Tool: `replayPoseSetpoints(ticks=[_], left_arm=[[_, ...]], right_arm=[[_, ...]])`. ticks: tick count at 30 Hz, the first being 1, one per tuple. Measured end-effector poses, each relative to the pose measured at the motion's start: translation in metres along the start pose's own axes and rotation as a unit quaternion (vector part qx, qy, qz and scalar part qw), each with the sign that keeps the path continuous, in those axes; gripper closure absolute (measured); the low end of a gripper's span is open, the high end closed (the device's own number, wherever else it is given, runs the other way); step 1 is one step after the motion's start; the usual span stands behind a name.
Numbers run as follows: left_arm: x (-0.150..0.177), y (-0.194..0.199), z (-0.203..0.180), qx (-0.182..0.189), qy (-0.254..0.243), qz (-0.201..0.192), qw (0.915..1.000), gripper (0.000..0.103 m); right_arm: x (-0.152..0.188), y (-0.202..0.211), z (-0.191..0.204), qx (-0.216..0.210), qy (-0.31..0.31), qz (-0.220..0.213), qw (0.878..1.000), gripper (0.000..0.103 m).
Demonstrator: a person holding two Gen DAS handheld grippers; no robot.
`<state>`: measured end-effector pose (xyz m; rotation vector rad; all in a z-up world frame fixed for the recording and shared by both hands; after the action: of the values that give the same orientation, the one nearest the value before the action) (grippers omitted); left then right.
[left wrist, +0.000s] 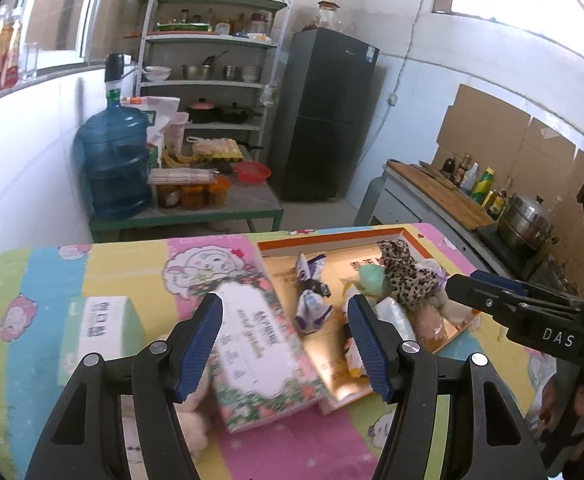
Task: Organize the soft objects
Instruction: 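Move both open grippers from the box back over the remaining pile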
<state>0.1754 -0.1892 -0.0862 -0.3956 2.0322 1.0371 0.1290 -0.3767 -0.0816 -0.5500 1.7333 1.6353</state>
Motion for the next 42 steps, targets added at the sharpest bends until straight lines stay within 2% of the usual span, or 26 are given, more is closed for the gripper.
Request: replayPoseSetpoints(ticks=[21, 25, 30, 32, 34, 37, 38, 42], left_arm=[[0.026, 0.085, 0.055, -0.008, -0.001, -0.014, 0.9999, 0.036], [0.038, 0.094, 0.058, 0.009, -0.009, -0.010, 0.9999, 0.036], [0.058, 0.094, 0.047, 0.062, -0.033, 0.013, 0.9975, 0.036], [0.068, 0.093, 0.040, 0.092, -0.048, 0.023, 0.9943, 0.029], [0.079, 0.090, 0.028, 0.127, -0.072, 0.036, 0.9886, 0.028], [0.102, 0.085, 0.010, 0.189, -0.106, 0.068, 0.9739, 0.027], [0.113, 0.083, 0.003, 0.214, -0.120, 0.082, 0.9660, 0.027], [0.142, 0.075, -0.017, 0.267, -0.159, 0.122, 0.9426, 0.027]], right_arm=[[0.038, 0.048, 0.069, 0.001, 0.008, -0.008, 1.000, 0.049], [0.051, 0.053, 0.078, 0.005, 0.006, -0.003, 1.000, 0.049], [0.061, 0.058, 0.079, 0.014, -0.001, 0.000, 1.000, 0.049], [0.066, 0.060, 0.079, 0.018, -0.005, 0.002, 1.000, 0.049], [0.071, 0.062, 0.078, 0.023, -0.008, 0.005, 1.000, 0.049], [0.080, 0.065, 0.075, 0.031, -0.013, 0.009, 0.999, 0.049], [0.082, 0.066, 0.074, 0.033, -0.015, 0.011, 0.999, 0.049], [0.090, 0.071, 0.067, 0.045, -0.022, 0.015, 0.999, 0.049]])
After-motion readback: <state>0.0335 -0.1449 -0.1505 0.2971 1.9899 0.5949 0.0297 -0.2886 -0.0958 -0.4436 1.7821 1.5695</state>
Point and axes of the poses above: each gripper's, at about its wrist camera, not at the fingertips, and y roughly against the way its jaws point, z to its left, x to its underside, the point moved 10 cm from there along -y, roughly the way its jaws point, and after that the axes turned 14 degrees about x, right-handed, at the moved point
